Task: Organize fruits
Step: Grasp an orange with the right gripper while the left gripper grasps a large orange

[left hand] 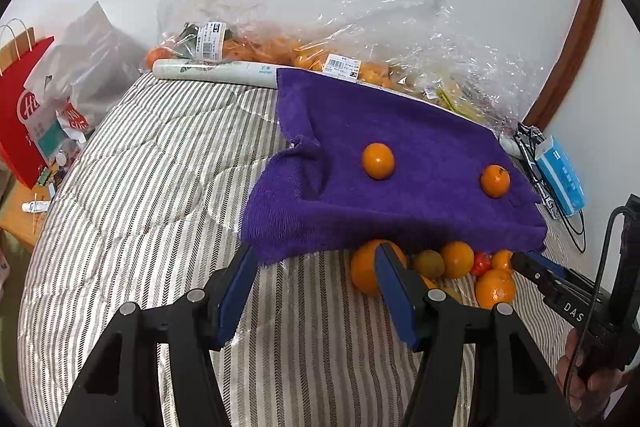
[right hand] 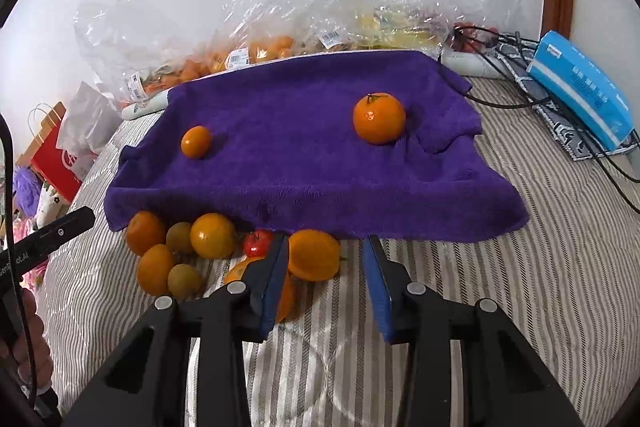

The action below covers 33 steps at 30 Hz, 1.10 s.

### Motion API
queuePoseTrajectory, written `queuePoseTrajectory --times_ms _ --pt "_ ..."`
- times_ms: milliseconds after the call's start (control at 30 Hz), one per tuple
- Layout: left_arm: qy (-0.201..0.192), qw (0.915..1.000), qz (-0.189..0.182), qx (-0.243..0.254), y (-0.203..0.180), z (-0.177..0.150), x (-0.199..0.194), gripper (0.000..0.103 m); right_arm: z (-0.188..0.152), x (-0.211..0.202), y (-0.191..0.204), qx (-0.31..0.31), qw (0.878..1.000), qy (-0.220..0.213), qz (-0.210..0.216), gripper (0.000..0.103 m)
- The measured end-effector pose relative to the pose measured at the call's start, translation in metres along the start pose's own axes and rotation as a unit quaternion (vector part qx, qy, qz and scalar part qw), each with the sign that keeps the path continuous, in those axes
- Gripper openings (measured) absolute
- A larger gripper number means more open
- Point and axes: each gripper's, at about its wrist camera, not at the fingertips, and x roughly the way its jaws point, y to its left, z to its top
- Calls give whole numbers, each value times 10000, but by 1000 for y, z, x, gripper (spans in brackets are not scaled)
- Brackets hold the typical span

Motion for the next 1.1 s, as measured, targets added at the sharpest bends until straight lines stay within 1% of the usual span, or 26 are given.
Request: queuePoseTrajectory --times_ms 200,367,500,567,667,833,967,1100 --pt "103 9999 -4 -19 0 5 10 59 4 12 -1 72 9997 169 188 41" --pt "67 10000 -31 -24 1 5 9 59 5 17 4 -15 9995 225 214 41" --pt "90 9999 -36 -61 1 5 8 59 6 22 1 61 9991 328 254 41" --pt "92 9999 -13 -60 0 5 7 59 6 22 -3 106 9986 392 335 34" --pt "79 10000 0 -27 -3 5 4 59 6 20 -9 196 9980 438 417 34" --pt "37 10000 -42 44 -8 -1 -2 59 1 6 -23 310 9986 246 361 34" --pt "126 9996 -227 87 -17 -4 3 59 -5 -6 -36 318 9992 167 165 34" --pt "247 9991 -239 231 -32 -6 13 59 -15 -10 -45 156 9997 182 -44 34"
